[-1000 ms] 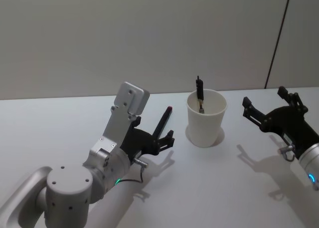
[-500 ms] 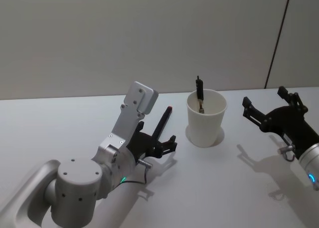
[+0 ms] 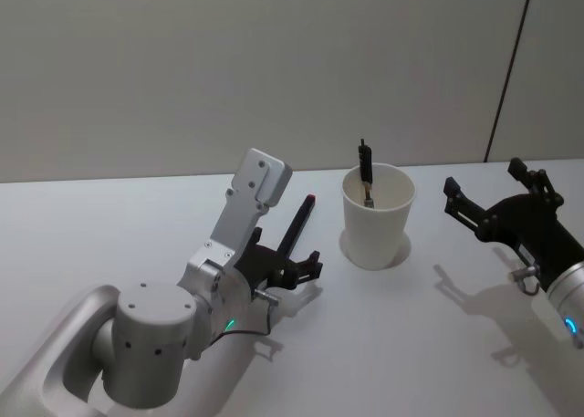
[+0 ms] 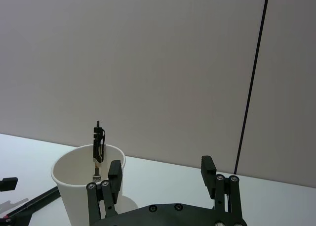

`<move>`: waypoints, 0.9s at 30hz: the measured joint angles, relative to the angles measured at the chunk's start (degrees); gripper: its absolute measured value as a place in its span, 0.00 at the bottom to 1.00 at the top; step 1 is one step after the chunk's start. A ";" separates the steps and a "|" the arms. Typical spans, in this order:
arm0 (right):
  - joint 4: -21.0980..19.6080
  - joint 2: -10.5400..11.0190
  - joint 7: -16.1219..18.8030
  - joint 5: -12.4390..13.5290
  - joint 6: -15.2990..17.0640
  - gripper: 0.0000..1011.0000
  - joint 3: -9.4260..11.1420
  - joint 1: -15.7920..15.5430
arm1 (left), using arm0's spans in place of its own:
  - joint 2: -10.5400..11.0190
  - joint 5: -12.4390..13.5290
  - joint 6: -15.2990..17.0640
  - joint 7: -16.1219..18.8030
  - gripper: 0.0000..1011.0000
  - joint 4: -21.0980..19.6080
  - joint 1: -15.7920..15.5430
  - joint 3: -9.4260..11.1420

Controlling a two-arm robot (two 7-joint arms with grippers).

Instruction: Place the pen into the pen holder.

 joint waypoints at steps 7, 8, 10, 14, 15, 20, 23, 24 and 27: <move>0.00 0.00 0.00 0.00 0.00 0.99 0.00 0.00 | -0.87 -1.16 0.13 0.75 0.99 1.49 -0.63 -0.59; 0.00 0.00 0.00 0.00 0.00 0.99 0.00 0.00 | -0.99 -1.33 0.13 0.83 0.99 1.70 -0.71 -0.68; 0.00 0.00 0.00 0.00 0.00 0.99 0.00 0.00 | -1.25 -1.89 0.10 1.11 0.99 2.14 -0.88 -0.88; 0.00 0.00 0.00 0.00 0.00 0.99 0.00 0.00 | -1.81 -2.94 0.01 1.58 0.99 3.02 -1.18 -1.29; 0.00 0.00 0.00 0.00 0.00 0.99 0.00 0.00 | -1.81 -2.94 0.01 1.58 0.99 3.02 -1.18 -1.29; 0.00 0.00 0.00 0.00 0.00 0.99 0.00 0.00 | -2.30 -3.92 -0.05 1.83 0.99 3.92 -1.34 -1.54; 0.00 0.00 0.00 0.00 0.00 0.99 0.00 0.00 | -2.53 -4.21 -0.05 1.86 0.99 4.30 -1.38 -1.60; 0.00 0.00 0.00 0.00 0.00 0.99 0.00 0.00 | -2.57 -4.27 -0.05 1.86 0.99 4.40 -1.39 -1.61; 0.00 0.00 0.00 0.00 0.00 0.99 0.00 0.00 | -2.78 -4.43 -0.04 1.86 0.99 4.73 -1.44 -1.66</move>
